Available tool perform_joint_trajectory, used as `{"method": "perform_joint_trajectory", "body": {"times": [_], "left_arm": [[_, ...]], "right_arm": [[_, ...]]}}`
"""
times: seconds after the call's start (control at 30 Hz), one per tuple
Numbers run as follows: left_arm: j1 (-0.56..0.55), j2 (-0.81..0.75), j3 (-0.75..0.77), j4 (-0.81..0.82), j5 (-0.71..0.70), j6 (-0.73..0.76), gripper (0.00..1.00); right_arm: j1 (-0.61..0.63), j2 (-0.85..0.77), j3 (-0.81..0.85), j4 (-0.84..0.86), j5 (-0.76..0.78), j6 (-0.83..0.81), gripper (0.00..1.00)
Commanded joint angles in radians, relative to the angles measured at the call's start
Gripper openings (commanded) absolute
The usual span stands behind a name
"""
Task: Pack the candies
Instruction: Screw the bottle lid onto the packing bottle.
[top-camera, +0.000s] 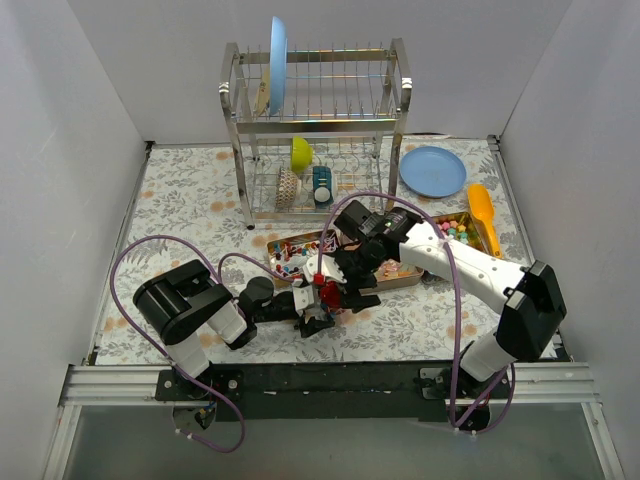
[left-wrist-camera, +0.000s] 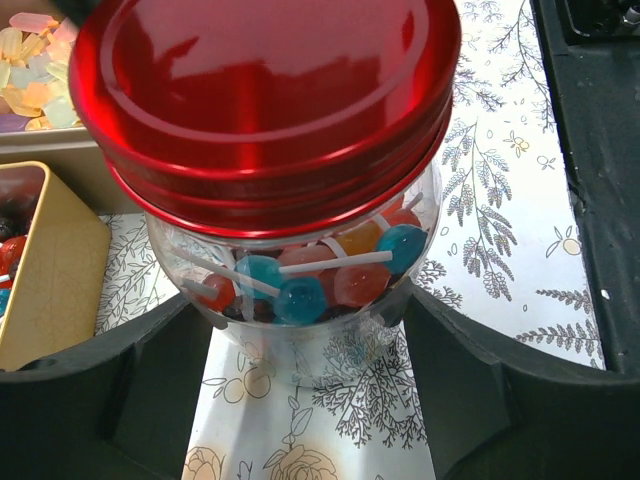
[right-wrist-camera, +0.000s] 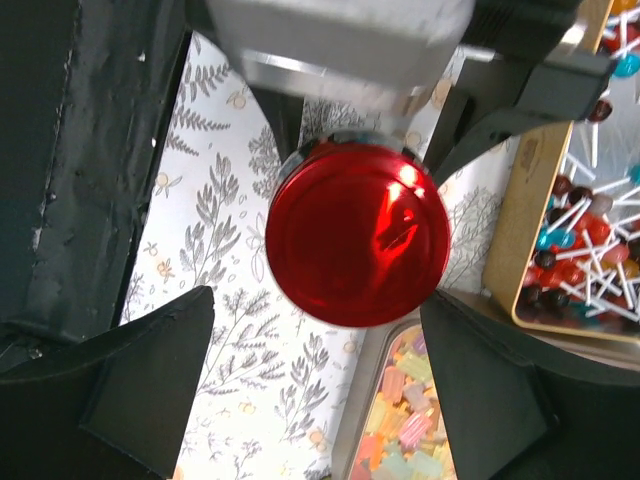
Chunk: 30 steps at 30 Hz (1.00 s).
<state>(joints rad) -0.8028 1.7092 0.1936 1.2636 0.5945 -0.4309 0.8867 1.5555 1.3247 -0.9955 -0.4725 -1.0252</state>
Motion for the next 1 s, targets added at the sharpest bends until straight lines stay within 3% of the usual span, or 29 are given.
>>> {"method": "perform_joint_trajectory", "body": {"times": [0.0, 0.2, 0.43, 0.6, 0.97], "left_arm": [[0.002, 0.003, -0.006, -0.059, -0.016, 0.02, 0.0], [0.004, 0.009, -0.005, -0.072, -0.007, 0.026, 0.0], [0.004, 0.02, 0.0, -0.089, 0.018, 0.027, 0.0], [0.004, 0.023, 0.0, -0.092, 0.018, 0.026, 0.0], [0.005, 0.015, 0.001, -0.096, 0.002, 0.02, 0.0]], "right_arm": [[0.008, -0.072, -0.025, -0.067, 0.037, 0.005, 0.9], [0.001, -0.127, -0.054, -0.141, 0.093, 0.01, 0.88], [-0.068, -0.048, 0.056, -0.017, 0.06, 0.028, 0.89], [-0.032, 0.046, 0.152, -0.022, -0.035, 0.013, 0.88], [0.034, 0.058, 0.114, -0.098, -0.038, -0.113, 0.88]]}}
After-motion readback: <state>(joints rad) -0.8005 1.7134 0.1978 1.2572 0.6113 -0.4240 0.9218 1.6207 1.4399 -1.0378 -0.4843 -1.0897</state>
